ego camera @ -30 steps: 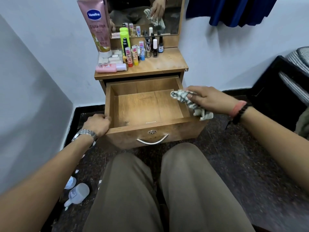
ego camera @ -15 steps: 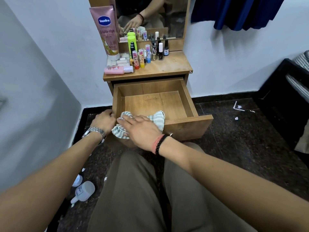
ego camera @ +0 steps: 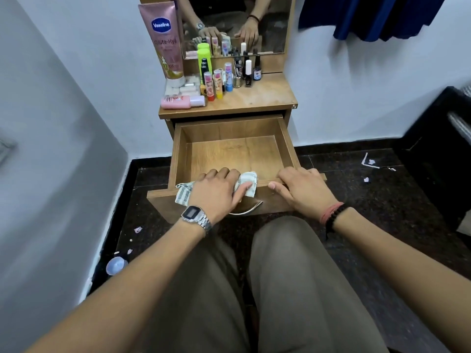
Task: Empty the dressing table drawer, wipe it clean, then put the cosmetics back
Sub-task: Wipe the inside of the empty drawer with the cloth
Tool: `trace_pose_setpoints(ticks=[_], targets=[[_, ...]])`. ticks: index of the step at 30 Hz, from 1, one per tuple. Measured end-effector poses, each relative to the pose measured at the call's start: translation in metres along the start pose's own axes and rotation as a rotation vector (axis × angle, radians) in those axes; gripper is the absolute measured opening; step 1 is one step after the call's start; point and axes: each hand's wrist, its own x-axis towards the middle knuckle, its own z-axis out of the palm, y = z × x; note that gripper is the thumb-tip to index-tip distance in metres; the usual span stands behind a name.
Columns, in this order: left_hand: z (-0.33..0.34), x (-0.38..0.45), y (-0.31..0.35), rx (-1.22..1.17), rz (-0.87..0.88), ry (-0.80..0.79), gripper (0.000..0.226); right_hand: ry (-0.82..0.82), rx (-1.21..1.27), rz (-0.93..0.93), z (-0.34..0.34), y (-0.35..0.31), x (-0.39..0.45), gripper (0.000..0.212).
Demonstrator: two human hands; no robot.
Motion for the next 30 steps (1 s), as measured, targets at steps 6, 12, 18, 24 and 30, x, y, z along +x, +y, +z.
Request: trace_pose_setpoints(ticks=[6,12,18,24,30], targets=[[0.002,-0.029,-0.066,-0.033,0.021,0.091,0.049,0.003,0.005,-0.013,0.001,0.0,0.002,0.052],[0.005,-0.018,-0.014,-0.097,-0.095,0.137,0.049,0.012,-0.016,-0.009,0.001,0.0,0.002,0.045],[-0.003,0.019,-0.01,-0.24,-0.075,-0.017,0.045,-0.001,-0.015,-0.006,0.0,-0.001,0.001,0.045],[-0.038,0.079,-0.048,-0.451,-0.269,0.406,0.039,-0.017,0.005,0.0,-0.002,-0.004,0.005,0.044],[0.009,0.096,-0.027,-0.264,0.116,-0.273,0.046,-0.036,-0.015,0.004,-0.001,0.0,0.003,0.051]])
